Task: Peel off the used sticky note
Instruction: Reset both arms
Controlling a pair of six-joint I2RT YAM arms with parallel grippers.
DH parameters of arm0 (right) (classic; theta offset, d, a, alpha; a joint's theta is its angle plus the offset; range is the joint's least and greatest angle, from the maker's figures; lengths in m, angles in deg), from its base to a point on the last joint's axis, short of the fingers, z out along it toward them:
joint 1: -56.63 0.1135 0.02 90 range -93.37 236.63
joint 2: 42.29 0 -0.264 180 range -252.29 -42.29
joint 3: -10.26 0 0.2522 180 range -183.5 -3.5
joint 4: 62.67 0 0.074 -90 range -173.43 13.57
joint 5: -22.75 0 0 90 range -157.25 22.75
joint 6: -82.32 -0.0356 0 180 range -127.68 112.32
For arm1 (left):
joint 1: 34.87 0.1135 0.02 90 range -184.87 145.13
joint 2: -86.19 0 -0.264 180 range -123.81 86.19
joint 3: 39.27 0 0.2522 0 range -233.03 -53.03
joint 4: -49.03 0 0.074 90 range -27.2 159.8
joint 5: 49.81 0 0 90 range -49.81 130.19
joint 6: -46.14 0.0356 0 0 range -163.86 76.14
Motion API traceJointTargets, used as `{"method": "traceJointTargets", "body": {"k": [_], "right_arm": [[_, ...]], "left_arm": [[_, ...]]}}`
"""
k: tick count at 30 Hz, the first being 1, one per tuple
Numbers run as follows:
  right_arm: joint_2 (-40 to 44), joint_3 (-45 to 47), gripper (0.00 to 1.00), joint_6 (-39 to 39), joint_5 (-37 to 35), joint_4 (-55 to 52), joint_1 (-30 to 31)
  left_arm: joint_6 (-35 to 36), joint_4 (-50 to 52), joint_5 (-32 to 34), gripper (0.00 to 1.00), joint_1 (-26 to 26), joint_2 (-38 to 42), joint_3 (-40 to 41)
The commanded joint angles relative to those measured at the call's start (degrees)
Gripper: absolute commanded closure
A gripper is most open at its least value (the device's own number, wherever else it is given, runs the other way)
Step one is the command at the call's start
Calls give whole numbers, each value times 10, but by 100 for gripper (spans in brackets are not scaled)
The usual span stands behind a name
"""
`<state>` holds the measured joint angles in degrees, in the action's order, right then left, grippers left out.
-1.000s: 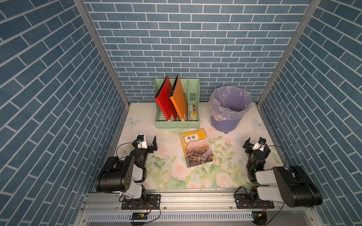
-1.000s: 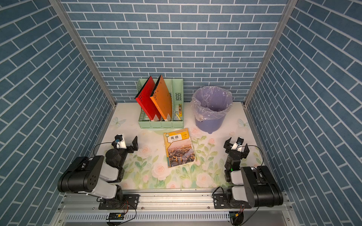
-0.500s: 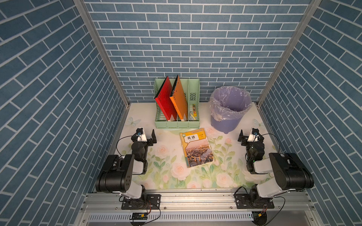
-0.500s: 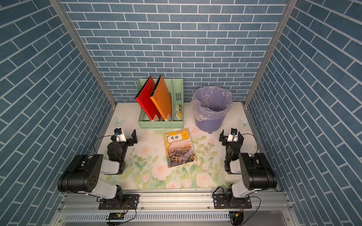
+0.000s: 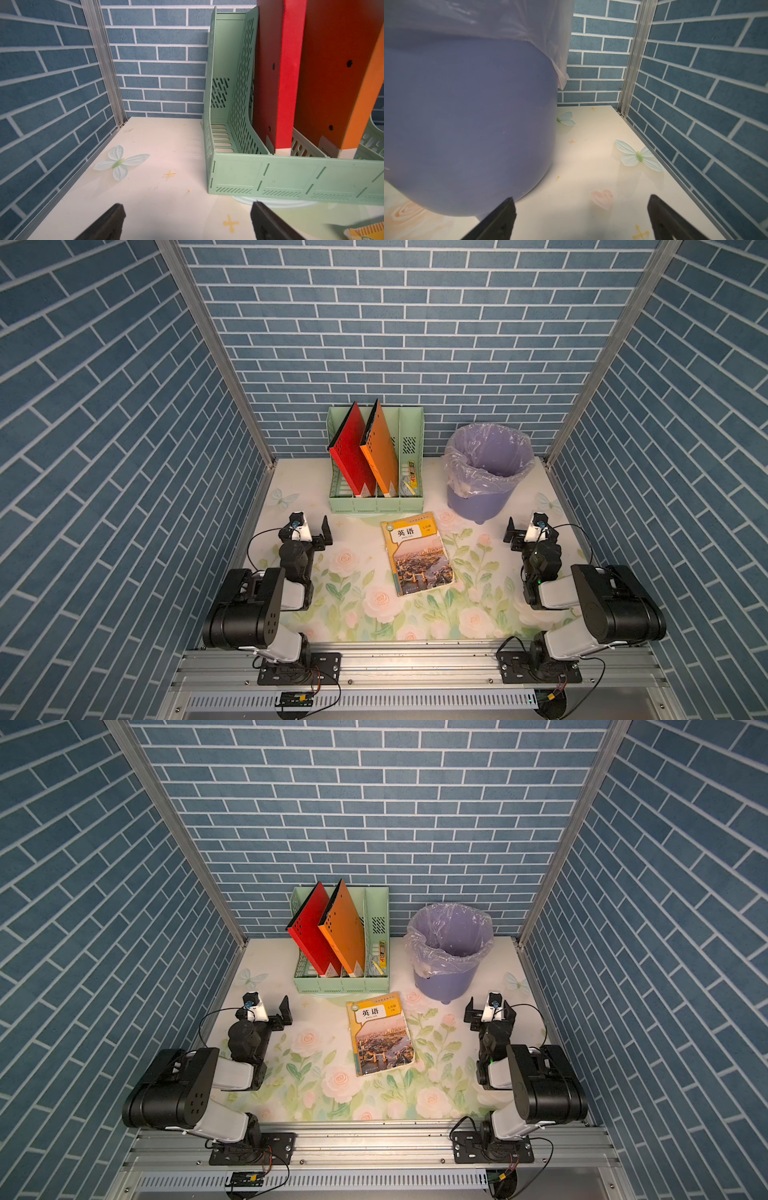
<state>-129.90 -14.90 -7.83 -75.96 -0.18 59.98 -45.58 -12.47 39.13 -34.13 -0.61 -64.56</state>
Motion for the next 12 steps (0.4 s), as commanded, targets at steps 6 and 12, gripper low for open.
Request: {"method": "traceJointTargets", "body": {"k": [6,12], "right_arm": [[0,4,0,6,6,-2,-1],[0,3,1,6,5,-2,-1]], "left_arm": [[4,3,6,0,-3,0,1],[4,0,5,0,-3,1,3]]}}
